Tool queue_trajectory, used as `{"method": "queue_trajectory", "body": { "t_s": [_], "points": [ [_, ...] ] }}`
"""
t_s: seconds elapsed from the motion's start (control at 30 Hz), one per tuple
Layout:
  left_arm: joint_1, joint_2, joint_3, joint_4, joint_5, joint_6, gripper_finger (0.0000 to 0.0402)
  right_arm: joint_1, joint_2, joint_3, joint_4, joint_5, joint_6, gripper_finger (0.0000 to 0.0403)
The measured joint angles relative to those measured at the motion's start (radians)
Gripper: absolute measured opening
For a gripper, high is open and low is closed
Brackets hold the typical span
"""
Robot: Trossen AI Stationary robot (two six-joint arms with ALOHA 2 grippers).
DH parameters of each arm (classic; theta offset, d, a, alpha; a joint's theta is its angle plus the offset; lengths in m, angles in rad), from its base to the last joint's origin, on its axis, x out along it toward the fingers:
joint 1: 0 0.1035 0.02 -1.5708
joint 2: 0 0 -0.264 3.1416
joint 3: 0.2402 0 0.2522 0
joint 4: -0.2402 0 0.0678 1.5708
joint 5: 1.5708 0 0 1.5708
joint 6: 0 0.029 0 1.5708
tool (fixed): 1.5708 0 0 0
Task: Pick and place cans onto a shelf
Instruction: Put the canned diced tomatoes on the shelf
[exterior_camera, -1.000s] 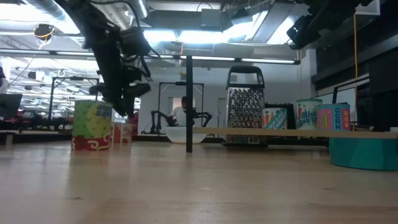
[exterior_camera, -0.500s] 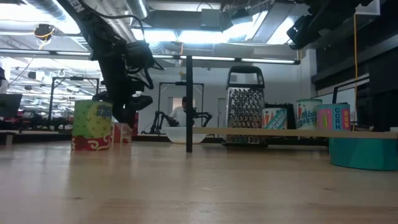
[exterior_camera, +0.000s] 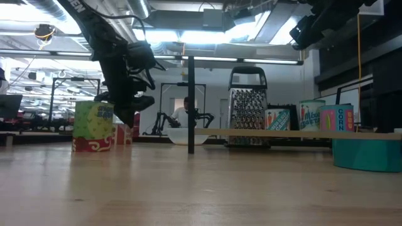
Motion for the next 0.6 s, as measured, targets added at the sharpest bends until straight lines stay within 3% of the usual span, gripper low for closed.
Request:
{"method": "queue_trajectory", "body": {
  "t_s": [0.33, 0.6],
  "points": [
    [-0.058, -0.099, -0.002, -0.019, 0.033, 0.096, 0.0004, 0.000, 0.000, 0.000, 0.000, 0.000, 0.000, 0.0174],
    [-0.182, -0.292, -0.002, -0.037, 0.189, 0.100, 0.0002, 0.000, 0.000, 0.000, 0.000, 0.000, 0.000, 0.0174]
  ]
}}
